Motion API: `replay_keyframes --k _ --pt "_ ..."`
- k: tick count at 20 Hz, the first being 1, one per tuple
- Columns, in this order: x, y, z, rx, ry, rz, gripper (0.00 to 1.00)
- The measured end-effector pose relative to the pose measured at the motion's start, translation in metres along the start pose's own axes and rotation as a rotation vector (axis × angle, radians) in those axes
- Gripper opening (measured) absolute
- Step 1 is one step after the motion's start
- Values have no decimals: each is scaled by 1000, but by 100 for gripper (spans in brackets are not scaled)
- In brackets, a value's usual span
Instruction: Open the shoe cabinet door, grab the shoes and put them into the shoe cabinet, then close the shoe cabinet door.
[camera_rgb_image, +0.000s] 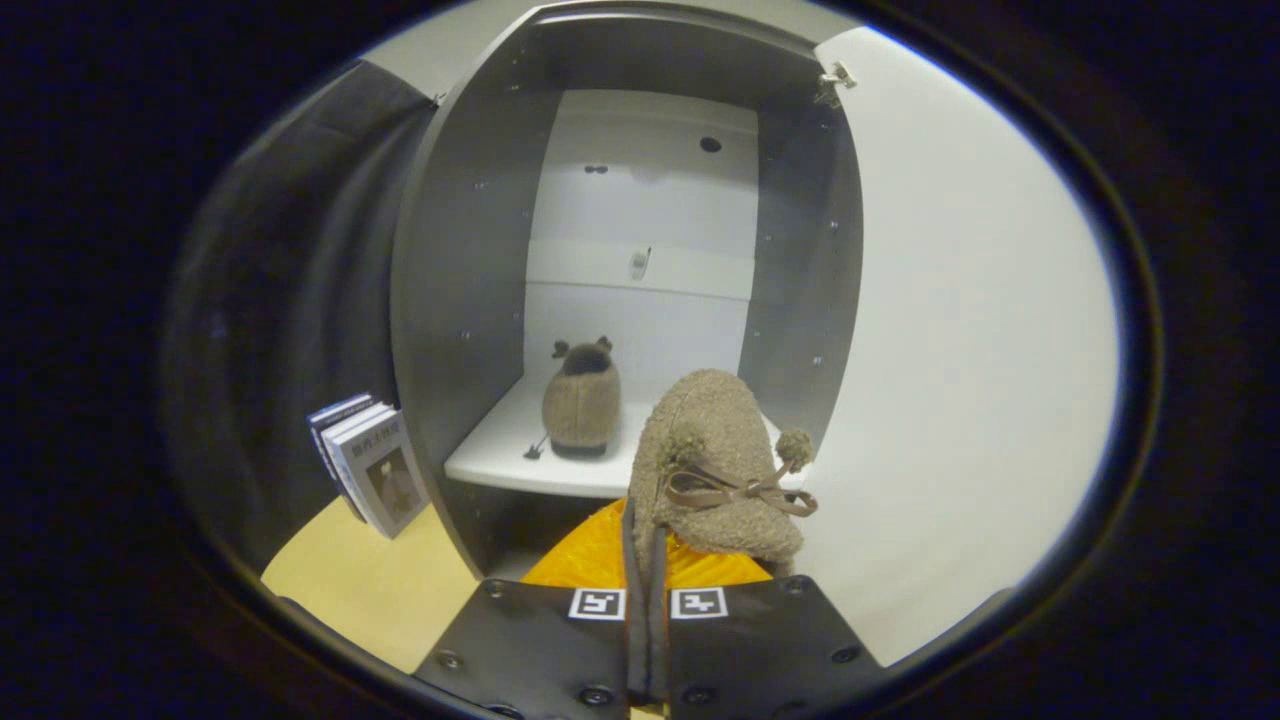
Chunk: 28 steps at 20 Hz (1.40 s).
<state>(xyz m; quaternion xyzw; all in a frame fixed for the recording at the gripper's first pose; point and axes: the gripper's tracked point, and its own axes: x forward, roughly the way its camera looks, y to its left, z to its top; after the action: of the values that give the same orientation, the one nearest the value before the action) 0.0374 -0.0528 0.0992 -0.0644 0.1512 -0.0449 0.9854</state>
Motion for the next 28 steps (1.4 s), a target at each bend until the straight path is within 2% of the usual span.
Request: replay_keyframes --k 7,13,22,28 --pt "43 2 47 3 -64 19 3" --pt "87 -14 70 -33 -72 -5 2" --pt "181 -25 41 -108 35 -35 3" --pt "207 -21 29 -107 69 -40 3"
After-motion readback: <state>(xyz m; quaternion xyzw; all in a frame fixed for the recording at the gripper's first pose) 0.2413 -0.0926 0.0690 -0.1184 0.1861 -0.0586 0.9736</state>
